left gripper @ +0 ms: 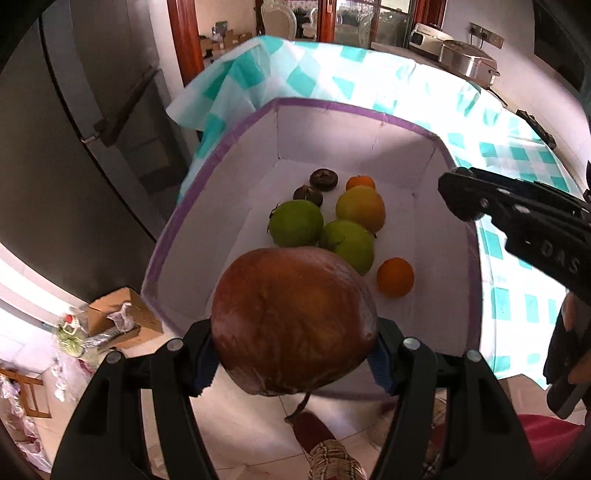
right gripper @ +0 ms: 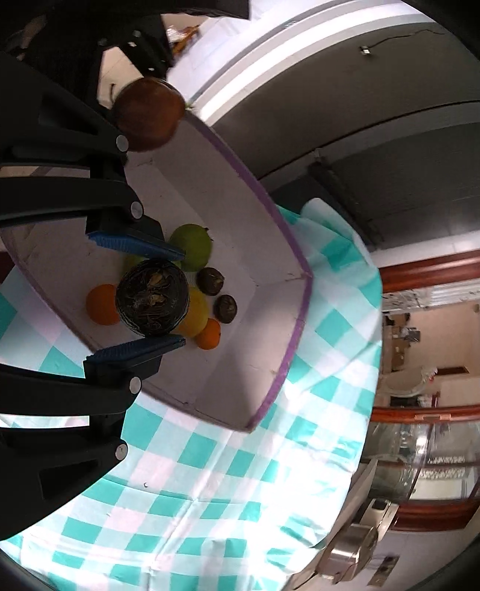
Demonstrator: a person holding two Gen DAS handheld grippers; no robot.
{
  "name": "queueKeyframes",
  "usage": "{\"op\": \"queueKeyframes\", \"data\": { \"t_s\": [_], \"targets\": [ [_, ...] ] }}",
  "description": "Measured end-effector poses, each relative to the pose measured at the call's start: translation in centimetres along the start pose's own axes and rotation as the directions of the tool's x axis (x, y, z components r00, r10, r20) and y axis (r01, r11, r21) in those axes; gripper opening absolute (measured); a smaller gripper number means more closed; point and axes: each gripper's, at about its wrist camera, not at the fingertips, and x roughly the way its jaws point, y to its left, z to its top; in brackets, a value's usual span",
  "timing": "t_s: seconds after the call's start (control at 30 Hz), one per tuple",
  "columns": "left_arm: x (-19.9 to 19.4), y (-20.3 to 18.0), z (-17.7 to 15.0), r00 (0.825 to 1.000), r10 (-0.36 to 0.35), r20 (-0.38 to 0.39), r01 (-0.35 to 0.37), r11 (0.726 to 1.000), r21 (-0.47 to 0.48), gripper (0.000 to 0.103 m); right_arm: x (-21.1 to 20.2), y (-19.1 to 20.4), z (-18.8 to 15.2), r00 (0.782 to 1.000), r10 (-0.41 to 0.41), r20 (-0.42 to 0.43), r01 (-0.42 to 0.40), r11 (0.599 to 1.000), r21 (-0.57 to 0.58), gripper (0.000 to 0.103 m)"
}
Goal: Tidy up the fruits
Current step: 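Carry the brown nut and red-brown apple into the box with both tools, then open both tools to release the nut and apple into the box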
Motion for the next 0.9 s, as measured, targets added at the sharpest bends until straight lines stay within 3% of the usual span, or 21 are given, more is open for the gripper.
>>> {"op": "queueKeyframes", "data": {
  "t_s": [0.13, 0.3, 0.37, 0.47, 0.57, 0.67, 0.77, 0.9],
  "targets": [
    [2.0, -0.2, 0.8, 0.999, -0.002, -0.038, 0.003, 1.000, 0.024, 0.066, 2.2, 0.1, 0.7, 0.996, -0.022, -0.088, 0.017, 0.998, -0.052, 0.041],
    [5.1, -0.7, 1.7, 0.990, 0.037, -0.139, -0.022, 0.994, 0.111, 0.066, 7.0, 0.6, 2.0, 0.967, -0.106, -0.232, 0.051, 0.972, -0.231, 0.041],
    [6.7, -0.5, 2.0, 0.979, 0.071, -0.192, -0.040, 0.986, 0.161, 0.066, 9.9, 0.7, 2.7, 0.931, -0.208, -0.299, 0.094, 0.930, -0.356, 0.041],
    [8.6, 0.3, 2.9, 0.959, 0.105, -0.265, -0.060, 0.983, 0.172, 0.066, 13.5, 0.7, 3.4, 0.872, -0.316, -0.374, 0.084, 0.849, -0.522, 0.041],
    [10.3, 0.9, 3.5, 0.941, 0.085, -0.327, -0.035, 0.987, 0.155, 0.066, 15.9, 0.3, 3.8, 0.821, -0.377, -0.428, 0.048, 0.794, -0.607, 0.041],
    [12.1, 1.1, 3.9, 0.919, 0.071, -0.387, -0.019, 0.990, 0.137, 0.066, 17.9, -0.3, 3.2, 0.778, -0.402, -0.483, -0.001, 0.768, -0.641, 0.042],
    [12.7, 1.6, 4.5, 0.909, 0.057, -0.412, -0.013, 0.994, 0.110, 0.066, 19.0, -1.4, 2.5, 0.756, -0.403, -0.516, -0.035, 0.763, -0.646, 0.042],
    [13.4, 1.9, 4.7, 0.897, 0.055, -0.439, -0.013, 0.995, 0.099, 0.066, 19.8, -2.5, 1.9, 0.745, -0.377, -0.550, -0.067, 0.778, -0.625, 0.042]
  ]
}}
